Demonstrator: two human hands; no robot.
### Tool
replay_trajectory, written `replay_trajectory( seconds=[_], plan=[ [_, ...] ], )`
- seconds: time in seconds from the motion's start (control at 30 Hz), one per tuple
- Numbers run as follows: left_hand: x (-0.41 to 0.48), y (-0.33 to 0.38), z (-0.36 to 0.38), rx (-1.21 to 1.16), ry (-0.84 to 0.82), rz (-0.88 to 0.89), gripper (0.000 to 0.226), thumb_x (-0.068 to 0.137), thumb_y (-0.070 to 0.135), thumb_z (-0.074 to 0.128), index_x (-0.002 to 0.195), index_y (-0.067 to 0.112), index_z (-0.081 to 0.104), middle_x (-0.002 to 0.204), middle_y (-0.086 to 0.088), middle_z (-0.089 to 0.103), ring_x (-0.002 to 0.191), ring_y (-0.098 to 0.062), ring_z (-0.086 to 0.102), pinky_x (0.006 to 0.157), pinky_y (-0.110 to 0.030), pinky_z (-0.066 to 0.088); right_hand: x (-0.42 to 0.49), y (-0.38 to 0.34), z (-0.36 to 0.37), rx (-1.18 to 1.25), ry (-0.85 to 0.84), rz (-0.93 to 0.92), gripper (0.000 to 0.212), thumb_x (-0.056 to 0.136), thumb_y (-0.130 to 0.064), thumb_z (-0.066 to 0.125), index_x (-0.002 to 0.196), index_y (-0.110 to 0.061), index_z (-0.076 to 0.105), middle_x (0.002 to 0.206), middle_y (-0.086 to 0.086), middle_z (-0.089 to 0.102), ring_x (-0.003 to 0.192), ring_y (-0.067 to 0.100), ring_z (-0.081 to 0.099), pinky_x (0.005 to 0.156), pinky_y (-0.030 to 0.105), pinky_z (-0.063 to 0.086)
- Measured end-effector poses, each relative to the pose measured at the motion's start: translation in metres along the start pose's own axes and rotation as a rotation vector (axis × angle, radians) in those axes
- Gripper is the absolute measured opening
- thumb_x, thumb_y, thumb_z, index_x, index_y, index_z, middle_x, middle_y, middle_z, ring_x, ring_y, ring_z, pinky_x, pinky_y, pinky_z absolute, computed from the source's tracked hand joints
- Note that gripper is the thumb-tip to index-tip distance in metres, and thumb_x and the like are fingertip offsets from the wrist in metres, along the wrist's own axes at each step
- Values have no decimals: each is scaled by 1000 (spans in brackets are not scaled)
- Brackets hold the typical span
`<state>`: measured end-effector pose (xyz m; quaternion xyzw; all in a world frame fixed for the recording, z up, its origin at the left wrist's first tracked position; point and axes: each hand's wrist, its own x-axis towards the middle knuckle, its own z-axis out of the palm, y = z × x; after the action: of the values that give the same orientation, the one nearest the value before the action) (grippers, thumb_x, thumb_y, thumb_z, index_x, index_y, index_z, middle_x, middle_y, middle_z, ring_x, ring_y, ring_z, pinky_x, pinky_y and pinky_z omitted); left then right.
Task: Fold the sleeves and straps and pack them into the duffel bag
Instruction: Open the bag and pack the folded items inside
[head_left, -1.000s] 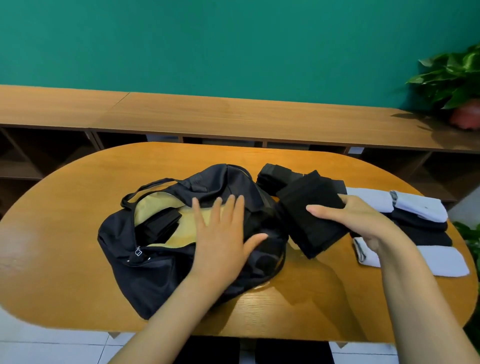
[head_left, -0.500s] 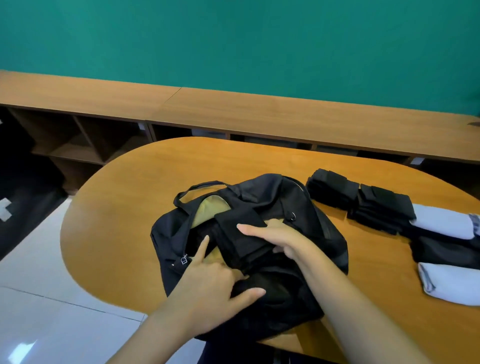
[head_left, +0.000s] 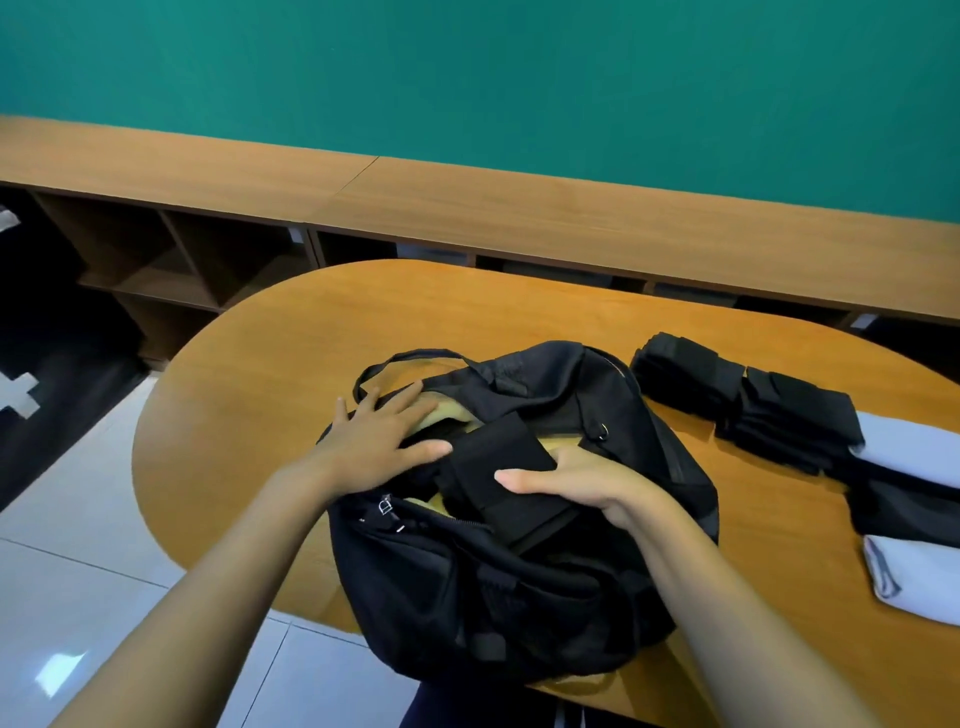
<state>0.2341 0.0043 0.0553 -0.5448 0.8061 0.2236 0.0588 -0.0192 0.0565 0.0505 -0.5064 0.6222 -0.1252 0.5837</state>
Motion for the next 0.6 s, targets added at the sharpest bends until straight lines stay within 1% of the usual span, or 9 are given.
replay_trajectory(
  seconds=[0.07, 0.13, 0.2, 0.23, 0.3, 0.4, 0.5, 0.53, 0.6],
  plan=[
    [-2, -6, 3, -35, 31, -29, 78, 83, 72, 14, 154, 41, 16, 163, 16, -2, 151, -26, -2, 116, -63, -4, 2, -3, 10, -52, -2, -9, 48, 68, -60, 80, 105, -31, 71, 100, -12, 74, 95, 9, 69, 90, 29, 54],
    [-2, 1, 4, -26, 157, -42, 64, 95, 62, 15, 152, 35, 27, 163, 13, 6, 151, -25, -1, 116, -63, -7, 5, -6, 23, -139, 61, -32, 51, 68, -69, 74, 106, -35, 71, 102, -16, 72, 97, 7, 67, 94, 32, 53],
    [-2, 21, 3, 118, 348, 53, 57, 102, 52, 14, 150, 30, 34, 163, 8, 12, 151, -24, -1, 116, -59, -12, 3, -5, 31, -298, 111, -102, 64, 69, -85, 56, 113, -40, 66, 112, -17, 68, 107, 10, 62, 101, 39, 47],
    [-2, 34, 3, 164, 408, 169, 58, 102, 50, 11, 149, 28, 36, 163, 8, 17, 151, -20, 1, 116, -55, -14, -1, -4, 32, -418, 140, -128, 73, 70, -91, 41, 120, -41, 61, 119, -14, 66, 115, 15, 57, 105, 43, 41],
    [0, 61, 9, 102, 333, 393, 55, 104, 47, 14, 149, 27, 38, 159, 9, 29, 150, -11, 12, 117, -48, -19, -11, 6, 26, -660, 241, -192, 91, 74, -87, 11, 136, -33, 51, 131, -6, 59, 128, 20, 44, 111, 46, 28],
    [10, 73, 31, 77, 130, 444, 50, 106, 44, 21, 149, 27, 38, 154, 10, 38, 146, -7, 21, 117, -45, -19, -29, 38, 21, -861, 330, -356, 99, 78, -79, -12, 149, -30, 35, 150, -13, 41, 147, 12, 16, 122, 46, 2],
    [14, 66, 49, 103, 169, 410, 56, 102, 53, 17, 144, 27, 45, 147, 11, 46, 144, -8, 27, 119, -44, -13, -36, 81, 26, -964, 324, -395, 88, 87, -75, -15, 154, -33, 24, 159, -19, 21, 151, 12, -8, 120, 44, -10],
    [14, 65, 54, 117, 218, 420, 62, 98, 57, 12, 141, 28, 47, 145, 11, 49, 142, -7, 29, 120, -44, -10, -34, 93, 28, -1004, 345, -407, 79, 93, -72, -8, 153, -34, 26, 160, -17, 20, 151, 15, -8, 120, 45, -7],
    [13, 63, 62, 128, 302, 443, 67, 95, 57, 9, 139, 29, 51, 141, 12, 52, 140, -8, 33, 121, -42, -5, -26, 108, 33, -1091, 393, -404, 64, 102, -61, 7, 144, -31, 44, 156, -11, 33, 150, 24, 12, 116, 51, 7]
  ],
)
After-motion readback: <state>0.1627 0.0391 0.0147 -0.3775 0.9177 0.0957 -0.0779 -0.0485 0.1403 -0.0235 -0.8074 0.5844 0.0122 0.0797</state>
